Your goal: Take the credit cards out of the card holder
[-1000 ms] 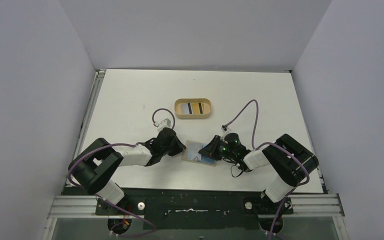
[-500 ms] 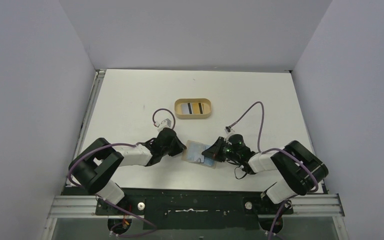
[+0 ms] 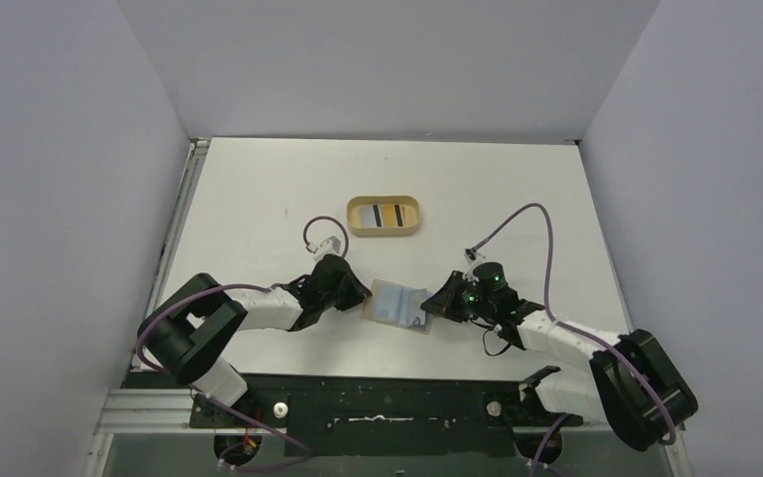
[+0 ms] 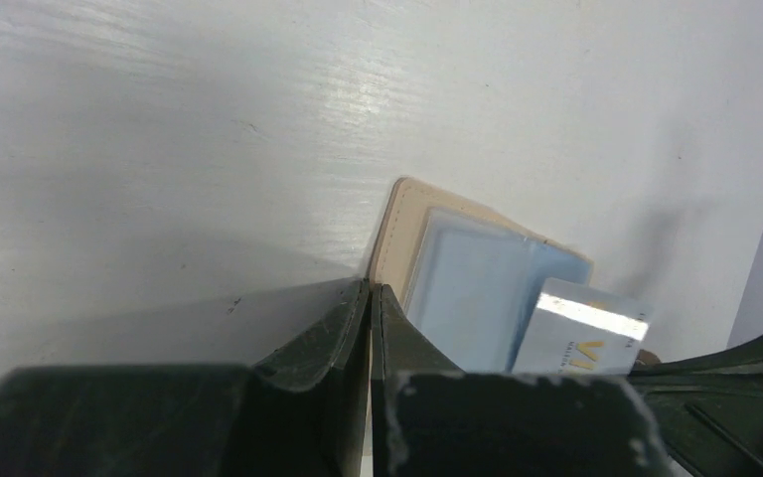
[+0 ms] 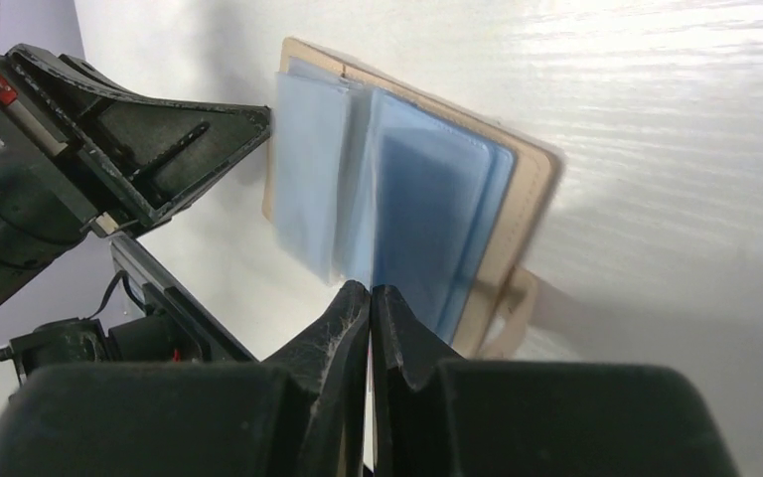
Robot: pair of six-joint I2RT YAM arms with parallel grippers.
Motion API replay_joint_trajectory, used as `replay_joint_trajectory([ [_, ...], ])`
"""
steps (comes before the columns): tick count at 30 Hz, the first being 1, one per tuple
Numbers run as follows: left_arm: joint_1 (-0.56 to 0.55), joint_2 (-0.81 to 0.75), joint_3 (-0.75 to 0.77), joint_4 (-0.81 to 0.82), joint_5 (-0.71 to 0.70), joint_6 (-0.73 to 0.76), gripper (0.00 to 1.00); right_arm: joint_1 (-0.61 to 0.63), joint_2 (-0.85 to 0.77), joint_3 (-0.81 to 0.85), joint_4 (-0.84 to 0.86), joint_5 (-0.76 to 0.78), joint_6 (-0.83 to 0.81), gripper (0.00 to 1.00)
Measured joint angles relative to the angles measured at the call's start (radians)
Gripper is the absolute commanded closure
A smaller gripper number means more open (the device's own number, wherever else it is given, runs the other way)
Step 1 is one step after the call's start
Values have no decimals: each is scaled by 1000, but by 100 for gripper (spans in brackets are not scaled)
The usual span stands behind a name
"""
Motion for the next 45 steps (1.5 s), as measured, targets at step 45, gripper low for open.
replay_joint_trajectory([
  [45, 5, -74, -112, 72, -16, -19, 100, -106, 968, 1348, -379, -104, -305, 100],
])
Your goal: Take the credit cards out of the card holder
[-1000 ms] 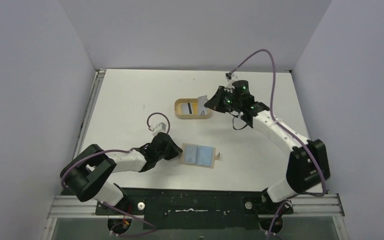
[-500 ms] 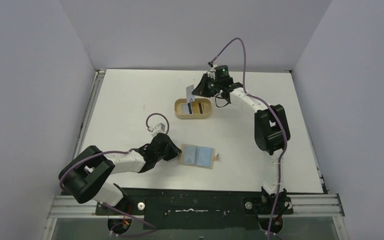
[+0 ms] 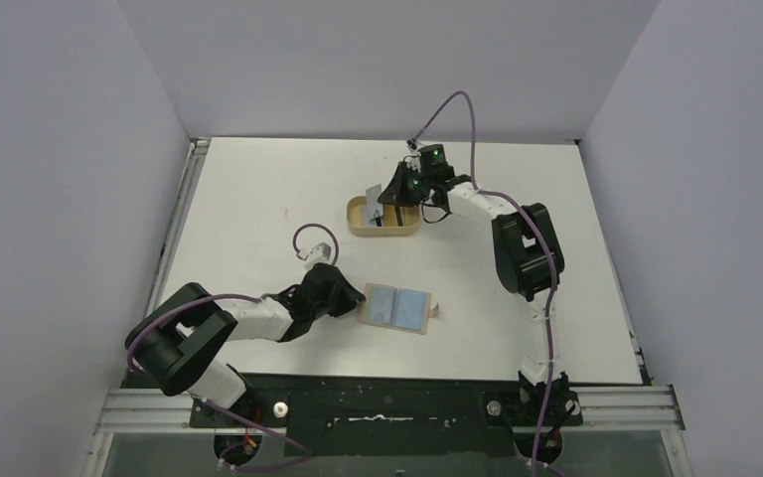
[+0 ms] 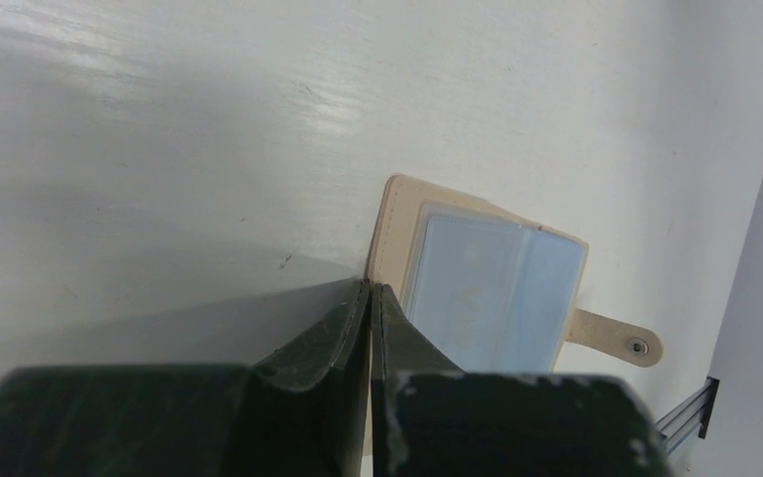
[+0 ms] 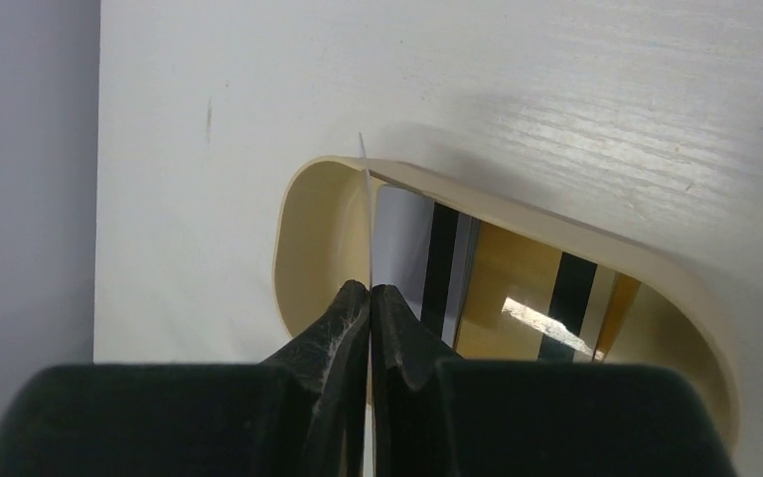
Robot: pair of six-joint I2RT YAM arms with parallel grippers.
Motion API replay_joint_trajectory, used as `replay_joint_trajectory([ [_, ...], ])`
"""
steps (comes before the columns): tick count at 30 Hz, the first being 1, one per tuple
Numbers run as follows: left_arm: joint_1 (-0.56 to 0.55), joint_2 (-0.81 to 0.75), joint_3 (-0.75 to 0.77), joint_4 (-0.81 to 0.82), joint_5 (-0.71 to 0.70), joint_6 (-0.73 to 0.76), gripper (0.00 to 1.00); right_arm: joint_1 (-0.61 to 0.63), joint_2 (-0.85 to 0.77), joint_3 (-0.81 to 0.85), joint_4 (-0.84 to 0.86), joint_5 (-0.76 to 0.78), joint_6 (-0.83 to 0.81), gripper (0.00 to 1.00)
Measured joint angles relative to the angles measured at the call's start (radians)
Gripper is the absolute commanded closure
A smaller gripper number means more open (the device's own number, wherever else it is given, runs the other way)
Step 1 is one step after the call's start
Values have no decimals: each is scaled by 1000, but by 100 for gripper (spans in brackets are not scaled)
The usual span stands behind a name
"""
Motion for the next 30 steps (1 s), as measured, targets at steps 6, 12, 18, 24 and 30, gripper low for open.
replay_joint_trajectory([
  [6, 0, 8, 2, 13, 6, 0, 100, 27, 31, -3, 24, -3, 18, 100],
  [12, 0, 8, 2, 13, 6, 0, 100, 55, 54, -3, 57, -8, 40, 100],
  [18, 0, 8, 2, 13, 7, 0, 100, 61, 59, -29, 72, -6, 44, 100],
  [24, 0, 8, 2, 13, 6, 0, 100, 48, 59, -83, 101, -8, 48, 100],
  [30, 0, 8, 2, 13, 7, 0, 100, 45, 59, -85, 106, -13, 43, 69],
])
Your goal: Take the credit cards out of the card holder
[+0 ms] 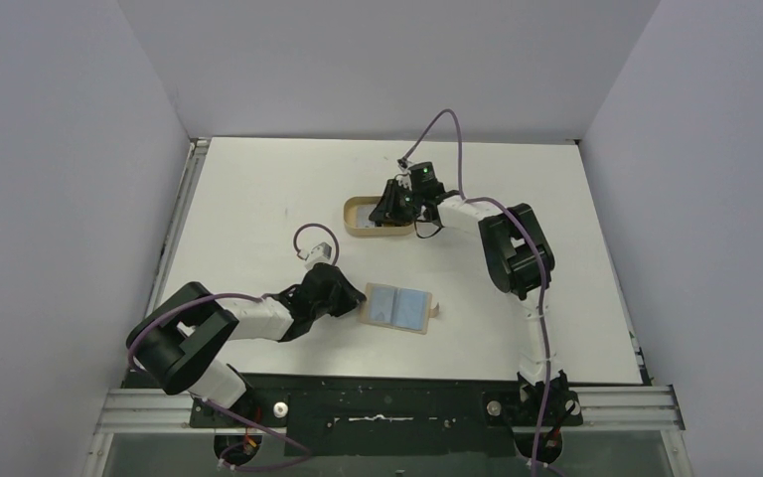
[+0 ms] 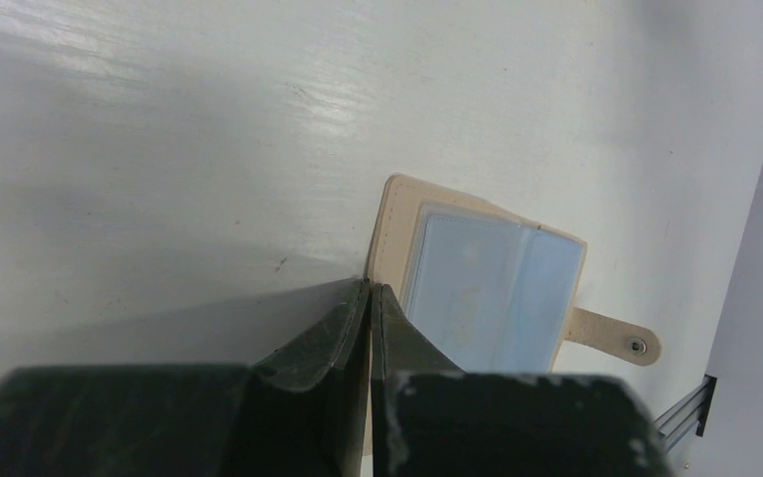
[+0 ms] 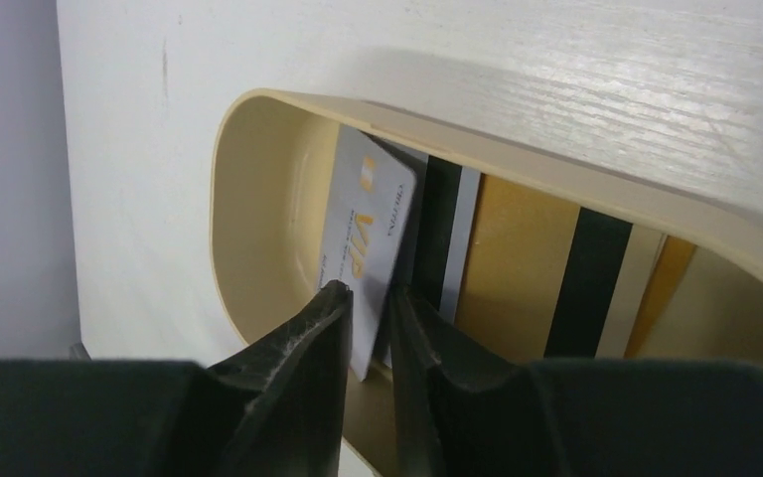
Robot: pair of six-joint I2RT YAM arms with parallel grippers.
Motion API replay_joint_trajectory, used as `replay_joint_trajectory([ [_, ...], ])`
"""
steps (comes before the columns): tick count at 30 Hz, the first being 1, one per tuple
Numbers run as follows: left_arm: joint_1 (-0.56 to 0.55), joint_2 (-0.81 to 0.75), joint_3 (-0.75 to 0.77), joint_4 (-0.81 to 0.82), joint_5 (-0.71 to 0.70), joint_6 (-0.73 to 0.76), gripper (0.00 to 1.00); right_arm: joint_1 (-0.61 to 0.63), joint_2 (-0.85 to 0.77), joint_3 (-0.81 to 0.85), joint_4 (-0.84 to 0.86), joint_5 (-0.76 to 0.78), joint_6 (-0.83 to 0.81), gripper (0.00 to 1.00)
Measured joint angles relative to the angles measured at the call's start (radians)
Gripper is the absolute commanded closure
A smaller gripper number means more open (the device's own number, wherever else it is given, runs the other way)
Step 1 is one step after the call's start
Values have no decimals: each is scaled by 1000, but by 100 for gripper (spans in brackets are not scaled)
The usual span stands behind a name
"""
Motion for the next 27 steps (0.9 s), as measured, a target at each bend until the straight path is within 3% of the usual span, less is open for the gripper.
replay_joint_trajectory([
  [4, 0, 0, 0, -1, 0, 0, 100, -5, 0, 19, -24, -16, -12, 51],
  [12, 0, -24, 4, -48, -1, 1, 100, -18, -23, 81, -150, 3, -96, 43],
  [17, -6, -98, 14, -187, -39, 31, 100, -32, -154, 98, -252, 36, -181, 43],
  [23, -13, -173, 46, -328, -98, 76, 100, -5, -495, -98, -243, 89, -259, 42],
  [27, -13, -179, 56, -366, -106, 88, 100, 156, -628, -288, -230, 174, -279, 40],
])
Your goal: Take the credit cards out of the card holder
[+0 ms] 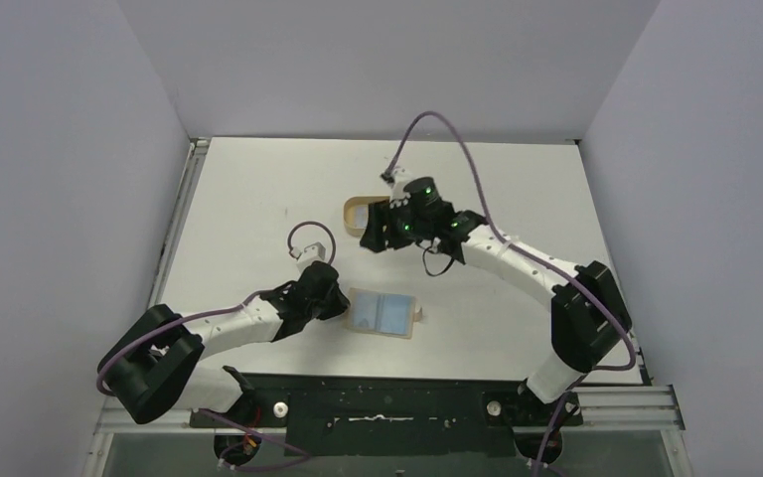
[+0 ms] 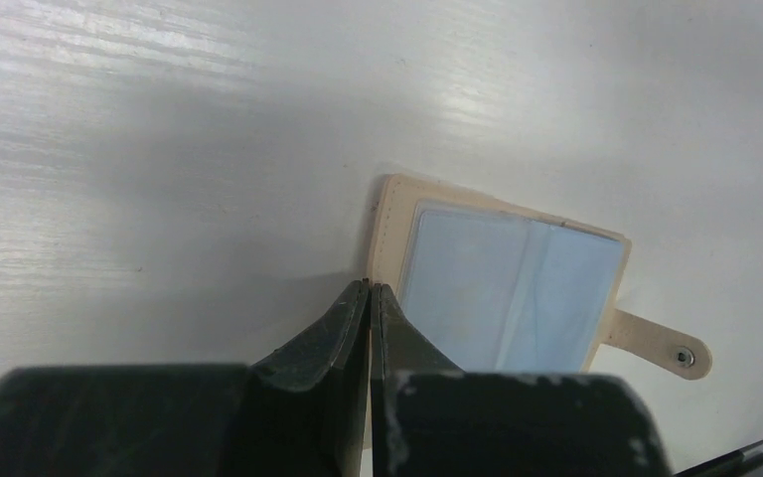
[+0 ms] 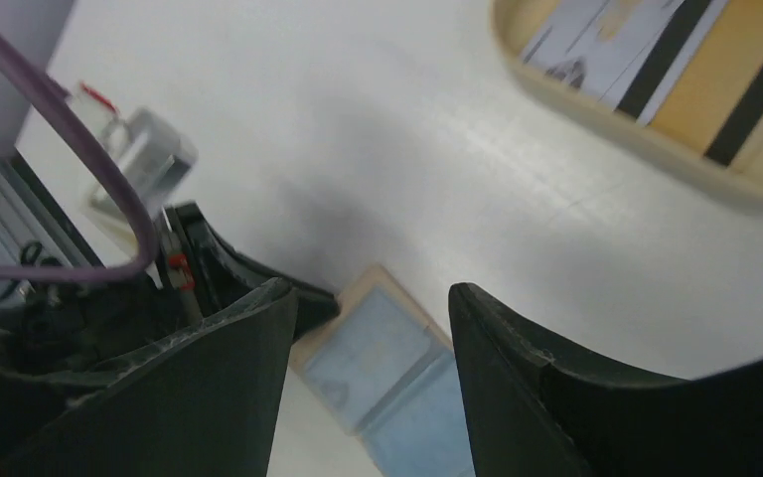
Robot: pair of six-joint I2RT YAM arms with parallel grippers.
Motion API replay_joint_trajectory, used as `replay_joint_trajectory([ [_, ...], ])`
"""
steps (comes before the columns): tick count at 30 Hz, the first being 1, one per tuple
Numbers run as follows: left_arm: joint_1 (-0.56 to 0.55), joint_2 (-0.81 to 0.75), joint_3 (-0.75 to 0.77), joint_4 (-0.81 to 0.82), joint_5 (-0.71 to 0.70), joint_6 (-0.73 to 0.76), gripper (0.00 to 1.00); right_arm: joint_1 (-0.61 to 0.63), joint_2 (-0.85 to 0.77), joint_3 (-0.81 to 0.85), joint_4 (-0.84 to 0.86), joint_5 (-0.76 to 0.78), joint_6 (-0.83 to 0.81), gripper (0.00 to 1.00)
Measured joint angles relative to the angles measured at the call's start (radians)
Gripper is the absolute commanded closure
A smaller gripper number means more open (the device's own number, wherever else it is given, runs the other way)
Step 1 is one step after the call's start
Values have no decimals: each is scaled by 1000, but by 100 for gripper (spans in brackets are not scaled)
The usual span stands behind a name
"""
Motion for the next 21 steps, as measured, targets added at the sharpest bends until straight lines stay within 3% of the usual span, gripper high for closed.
replay_joint_trajectory([
  [4, 0, 0, 0, -15, 1, 0, 100, 154, 0, -167, 6, 60, 10, 38],
  [7, 0, 0, 0, -14, 3, -14, 100, 205, 0, -252, -3, 110, 21, 36],
  [21, 8, 42, -111, 216, 91, -210, 100, 359, -1, -298, 53, 409, 14, 37],
])
